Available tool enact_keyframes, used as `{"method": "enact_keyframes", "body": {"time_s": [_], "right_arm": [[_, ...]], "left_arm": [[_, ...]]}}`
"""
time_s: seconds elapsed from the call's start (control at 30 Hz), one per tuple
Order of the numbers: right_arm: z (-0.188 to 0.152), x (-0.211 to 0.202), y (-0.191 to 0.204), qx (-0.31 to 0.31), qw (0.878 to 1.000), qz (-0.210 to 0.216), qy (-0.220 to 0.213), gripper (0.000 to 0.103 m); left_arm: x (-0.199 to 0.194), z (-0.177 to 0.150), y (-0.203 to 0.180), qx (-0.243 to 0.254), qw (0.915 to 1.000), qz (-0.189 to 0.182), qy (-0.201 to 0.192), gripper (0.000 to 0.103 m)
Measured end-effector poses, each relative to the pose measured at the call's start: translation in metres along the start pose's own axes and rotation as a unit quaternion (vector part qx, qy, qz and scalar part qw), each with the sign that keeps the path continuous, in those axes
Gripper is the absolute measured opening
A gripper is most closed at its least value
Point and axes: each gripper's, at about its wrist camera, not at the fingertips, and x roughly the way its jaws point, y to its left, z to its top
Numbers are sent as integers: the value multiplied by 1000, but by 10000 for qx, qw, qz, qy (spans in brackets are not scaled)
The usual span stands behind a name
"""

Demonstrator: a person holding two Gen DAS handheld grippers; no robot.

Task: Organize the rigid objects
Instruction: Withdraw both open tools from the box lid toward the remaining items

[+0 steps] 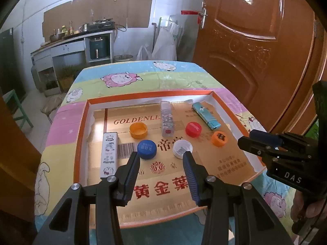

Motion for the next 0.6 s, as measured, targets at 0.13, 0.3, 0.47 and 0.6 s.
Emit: {"method": "enact_keyframes", "body": {"time_s": [0.13, 0.3, 0.47, 0.6], "right_arm": [[-2, -12, 3, -23, 10000, -6, -51, 38], [-8, -29, 8, -42, 9999, -22, -123, 38], [-16, -42, 13, -78, 9999, -40, -122, 38], [-22, -54, 18, -107, 9998, -66, -161, 38]], "left_arm": [[-12, -4, -2, 8, 10000, 3, -44, 44], [-29, -10, -5, -11, 9999, 10, -117, 44], [-45, -18, -6, -53, 9998, 7, -172, 44], [-56, -23, -9, -38, 9998, 12, -206, 44]]}}
